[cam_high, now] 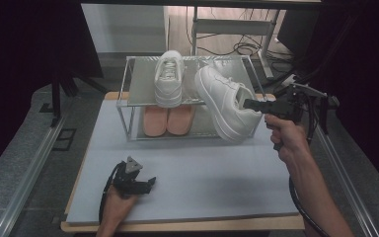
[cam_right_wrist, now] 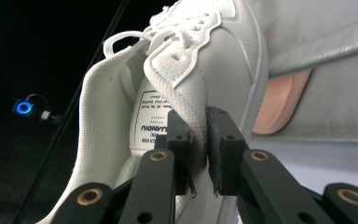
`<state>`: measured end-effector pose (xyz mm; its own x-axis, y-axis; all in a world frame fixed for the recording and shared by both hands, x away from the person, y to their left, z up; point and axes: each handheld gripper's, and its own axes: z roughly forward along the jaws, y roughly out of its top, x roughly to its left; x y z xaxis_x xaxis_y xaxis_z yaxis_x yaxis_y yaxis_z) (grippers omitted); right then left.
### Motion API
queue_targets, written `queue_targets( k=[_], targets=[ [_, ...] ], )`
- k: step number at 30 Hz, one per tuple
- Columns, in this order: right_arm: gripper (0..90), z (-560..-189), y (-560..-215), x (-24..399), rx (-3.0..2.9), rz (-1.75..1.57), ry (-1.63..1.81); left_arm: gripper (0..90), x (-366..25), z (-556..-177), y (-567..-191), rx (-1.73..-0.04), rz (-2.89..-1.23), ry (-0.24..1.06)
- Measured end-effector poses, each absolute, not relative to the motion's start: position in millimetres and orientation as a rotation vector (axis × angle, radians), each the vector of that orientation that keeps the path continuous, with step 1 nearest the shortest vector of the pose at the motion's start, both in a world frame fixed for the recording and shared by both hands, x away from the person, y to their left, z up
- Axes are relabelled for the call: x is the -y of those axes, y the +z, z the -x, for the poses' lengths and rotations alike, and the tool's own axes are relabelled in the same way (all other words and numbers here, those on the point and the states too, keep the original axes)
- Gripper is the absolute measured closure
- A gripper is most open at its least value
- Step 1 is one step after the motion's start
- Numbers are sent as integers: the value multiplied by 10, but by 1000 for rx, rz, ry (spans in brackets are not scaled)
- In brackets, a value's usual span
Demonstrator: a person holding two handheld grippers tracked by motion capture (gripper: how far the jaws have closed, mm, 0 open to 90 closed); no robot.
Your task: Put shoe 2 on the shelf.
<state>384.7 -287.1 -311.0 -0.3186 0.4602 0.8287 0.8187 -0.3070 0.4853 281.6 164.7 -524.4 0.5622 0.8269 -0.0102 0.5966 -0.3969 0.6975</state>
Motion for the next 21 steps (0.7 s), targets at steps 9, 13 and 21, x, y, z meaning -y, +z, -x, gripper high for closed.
queue_targets(
  k=[9,13,21],
  targets=[
    [802,-4085,-3115,2703,1608,1691,-1683,161,-1647,-2816,-5245,-1135,-2132,449],
    [802,-4191,-3116,2619,1604,1716,-1688,161,-1646,-2815,-5245,-1134,-2132,449],
    [800,-4366,-3127,2454,1618,1796,-1692,162,-1649,-2816,-5244,-1133,-2136,448]
  ],
)
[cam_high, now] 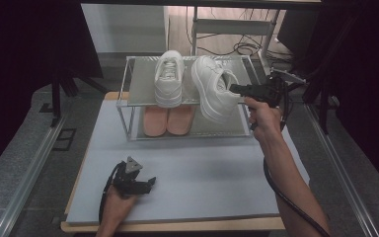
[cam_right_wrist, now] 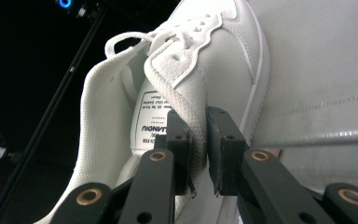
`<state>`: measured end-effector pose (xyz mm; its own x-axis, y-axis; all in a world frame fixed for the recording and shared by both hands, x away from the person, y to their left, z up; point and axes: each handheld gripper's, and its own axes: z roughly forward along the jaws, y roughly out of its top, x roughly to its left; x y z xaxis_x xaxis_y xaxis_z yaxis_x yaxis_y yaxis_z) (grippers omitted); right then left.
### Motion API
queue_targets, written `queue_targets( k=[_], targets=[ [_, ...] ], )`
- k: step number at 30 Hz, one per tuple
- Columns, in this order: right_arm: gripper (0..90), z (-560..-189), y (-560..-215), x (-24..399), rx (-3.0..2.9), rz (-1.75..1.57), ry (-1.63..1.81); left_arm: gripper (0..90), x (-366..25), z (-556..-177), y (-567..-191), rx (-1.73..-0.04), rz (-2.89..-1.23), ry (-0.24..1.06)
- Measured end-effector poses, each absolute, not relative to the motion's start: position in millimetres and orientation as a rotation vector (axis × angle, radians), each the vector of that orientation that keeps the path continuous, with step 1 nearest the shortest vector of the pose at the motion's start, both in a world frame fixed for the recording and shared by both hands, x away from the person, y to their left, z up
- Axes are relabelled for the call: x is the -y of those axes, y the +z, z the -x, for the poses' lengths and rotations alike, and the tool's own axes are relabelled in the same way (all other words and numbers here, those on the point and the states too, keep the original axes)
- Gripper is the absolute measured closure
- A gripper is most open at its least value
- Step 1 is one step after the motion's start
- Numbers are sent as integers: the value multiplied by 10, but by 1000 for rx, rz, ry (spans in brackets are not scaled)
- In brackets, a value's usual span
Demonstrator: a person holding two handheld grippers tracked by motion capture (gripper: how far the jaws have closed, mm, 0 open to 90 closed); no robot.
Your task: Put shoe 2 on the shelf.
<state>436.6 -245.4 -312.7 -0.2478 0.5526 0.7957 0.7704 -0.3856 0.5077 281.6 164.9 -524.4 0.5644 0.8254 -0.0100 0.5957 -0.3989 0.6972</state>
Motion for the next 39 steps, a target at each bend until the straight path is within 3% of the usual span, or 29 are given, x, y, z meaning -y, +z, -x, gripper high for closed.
queue_targets(
  k=[16,22,28,39],
  targets=[
    [763,-4588,-3144,2235,1608,1885,-1731,163,-1644,-2812,-5245,-1135,-2131,450],
    [693,-4606,-3167,2243,1602,1833,-1757,163,-1644,-2812,-5244,-1132,-2133,453],
    [552,-4646,-3180,2129,1621,1717,-1765,163,-1644,-2811,-5244,-1131,-2133,454],
    [538,-4537,-3186,2372,1607,1670,-1815,163,-1643,-2812,-5245,-1131,-2132,454]
  ],
)
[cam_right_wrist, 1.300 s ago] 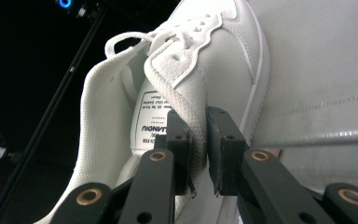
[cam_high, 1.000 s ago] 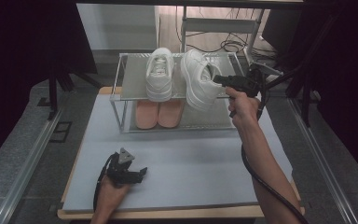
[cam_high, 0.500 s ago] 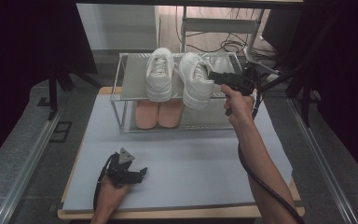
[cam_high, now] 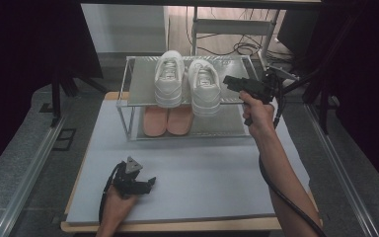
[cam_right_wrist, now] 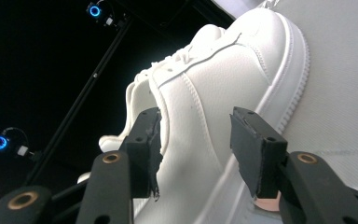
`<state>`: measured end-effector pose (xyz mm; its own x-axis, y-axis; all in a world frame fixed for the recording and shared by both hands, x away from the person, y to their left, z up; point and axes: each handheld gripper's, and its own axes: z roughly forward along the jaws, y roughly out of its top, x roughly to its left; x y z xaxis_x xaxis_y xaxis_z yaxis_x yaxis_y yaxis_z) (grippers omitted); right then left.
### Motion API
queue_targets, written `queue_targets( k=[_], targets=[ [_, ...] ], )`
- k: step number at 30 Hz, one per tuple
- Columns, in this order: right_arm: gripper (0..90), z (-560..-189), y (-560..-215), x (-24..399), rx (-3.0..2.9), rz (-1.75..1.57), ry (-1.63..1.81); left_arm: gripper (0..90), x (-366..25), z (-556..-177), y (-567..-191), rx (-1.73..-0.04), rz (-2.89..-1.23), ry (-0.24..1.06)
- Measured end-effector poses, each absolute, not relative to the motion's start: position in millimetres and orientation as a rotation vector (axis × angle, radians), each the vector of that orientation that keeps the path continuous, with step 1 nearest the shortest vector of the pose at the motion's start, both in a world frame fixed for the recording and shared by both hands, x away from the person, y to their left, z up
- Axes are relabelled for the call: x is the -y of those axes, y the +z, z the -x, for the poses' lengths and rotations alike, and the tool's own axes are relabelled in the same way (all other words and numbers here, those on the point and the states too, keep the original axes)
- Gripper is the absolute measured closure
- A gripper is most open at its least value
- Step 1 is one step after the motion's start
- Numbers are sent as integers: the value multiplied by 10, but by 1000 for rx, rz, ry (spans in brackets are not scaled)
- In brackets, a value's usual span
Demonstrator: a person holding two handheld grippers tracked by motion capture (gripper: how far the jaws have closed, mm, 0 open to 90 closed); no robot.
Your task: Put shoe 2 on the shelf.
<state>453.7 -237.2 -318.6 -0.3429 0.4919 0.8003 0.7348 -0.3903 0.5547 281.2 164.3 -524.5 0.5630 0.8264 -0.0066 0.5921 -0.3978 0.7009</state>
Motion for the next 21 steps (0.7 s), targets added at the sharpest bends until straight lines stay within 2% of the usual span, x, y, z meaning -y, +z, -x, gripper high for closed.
queue_targets(
  k=[2,3,4,5,6,8,9,10,11,21],
  targets=[
    [575,-4482,-3185,2405,1649,1670,-1828,163,-1643,-2812,-5246,-1131,-2131,455],
    [621,-4433,-3188,2428,1697,1674,-1821,163,-1643,-2811,-5245,-1131,-2132,455],
    [621,-4433,-3188,2428,1697,1674,-1821,163,-1643,-2811,-5245,-1131,-2132,455],
    [685,-4371,-3209,2443,1728,1667,-1825,163,-1643,-2811,-5245,-1131,-2132,456],
    [685,-4371,-3209,2443,1728,1667,-1825,163,-1643,-2811,-5245,-1131,-2132,456],
    [765,-4298,-3236,2443,1760,1650,-1824,163,-1643,-2811,-5245,-1131,-2133,456],
    [839,-4216,-3263,2427,1816,1637,-1813,163,-1643,-2811,-5245,-1131,-2132,456],
    [839,-4216,-3263,2427,1816,1637,-1813,163,-1643,-2811,-5245,-1131,-2132,456],
    [898,-4129,-3287,2407,1858,1618,-1815,164,-1643,-2811,-5245,-1131,-2133,456],
    [900,-3803,-3410,2282,1970,1492,-1823,163,-1640,-2808,-5245,-1130,-2132,461]
  ],
)
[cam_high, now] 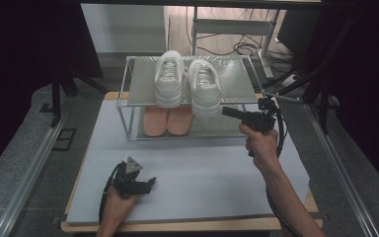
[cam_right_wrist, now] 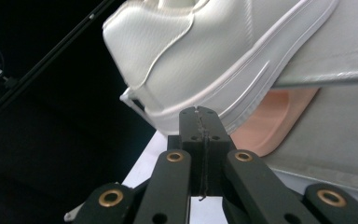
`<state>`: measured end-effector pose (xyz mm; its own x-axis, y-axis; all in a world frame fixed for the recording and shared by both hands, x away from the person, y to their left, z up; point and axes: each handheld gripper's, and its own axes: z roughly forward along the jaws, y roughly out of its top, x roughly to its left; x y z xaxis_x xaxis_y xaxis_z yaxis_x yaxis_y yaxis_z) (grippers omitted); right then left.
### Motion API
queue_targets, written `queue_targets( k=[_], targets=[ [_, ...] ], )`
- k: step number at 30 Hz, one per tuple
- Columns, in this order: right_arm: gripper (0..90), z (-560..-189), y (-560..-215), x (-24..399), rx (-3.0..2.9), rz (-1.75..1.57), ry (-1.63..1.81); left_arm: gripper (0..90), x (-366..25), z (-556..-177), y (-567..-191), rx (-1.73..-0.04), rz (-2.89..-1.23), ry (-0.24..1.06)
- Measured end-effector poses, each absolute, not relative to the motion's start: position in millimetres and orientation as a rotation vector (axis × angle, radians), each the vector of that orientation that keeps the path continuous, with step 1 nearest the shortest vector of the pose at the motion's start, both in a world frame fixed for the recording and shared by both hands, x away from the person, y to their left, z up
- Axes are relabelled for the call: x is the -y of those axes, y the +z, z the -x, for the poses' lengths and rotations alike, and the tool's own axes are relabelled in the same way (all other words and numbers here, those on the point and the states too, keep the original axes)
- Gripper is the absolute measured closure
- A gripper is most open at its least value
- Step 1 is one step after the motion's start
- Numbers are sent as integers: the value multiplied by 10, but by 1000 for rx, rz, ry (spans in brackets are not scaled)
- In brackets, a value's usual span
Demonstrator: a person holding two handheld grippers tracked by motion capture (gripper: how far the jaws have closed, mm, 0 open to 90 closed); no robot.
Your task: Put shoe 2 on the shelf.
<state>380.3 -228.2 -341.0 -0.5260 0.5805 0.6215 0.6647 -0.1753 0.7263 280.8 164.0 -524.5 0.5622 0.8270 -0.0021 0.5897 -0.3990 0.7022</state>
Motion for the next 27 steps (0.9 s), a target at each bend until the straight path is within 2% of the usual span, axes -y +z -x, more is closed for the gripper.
queue_targets(
  k=[18,27],
  targets=[
    [900,-3833,-3504,2073,2024,1516,-1837,163,-1640,-2806,-5242,-1130,-2136,463],
    [900,-4015,-3546,1929,2009,1548,-1836,163,-1637,-2806,-5244,-1130,-2131,463]
  ],
)
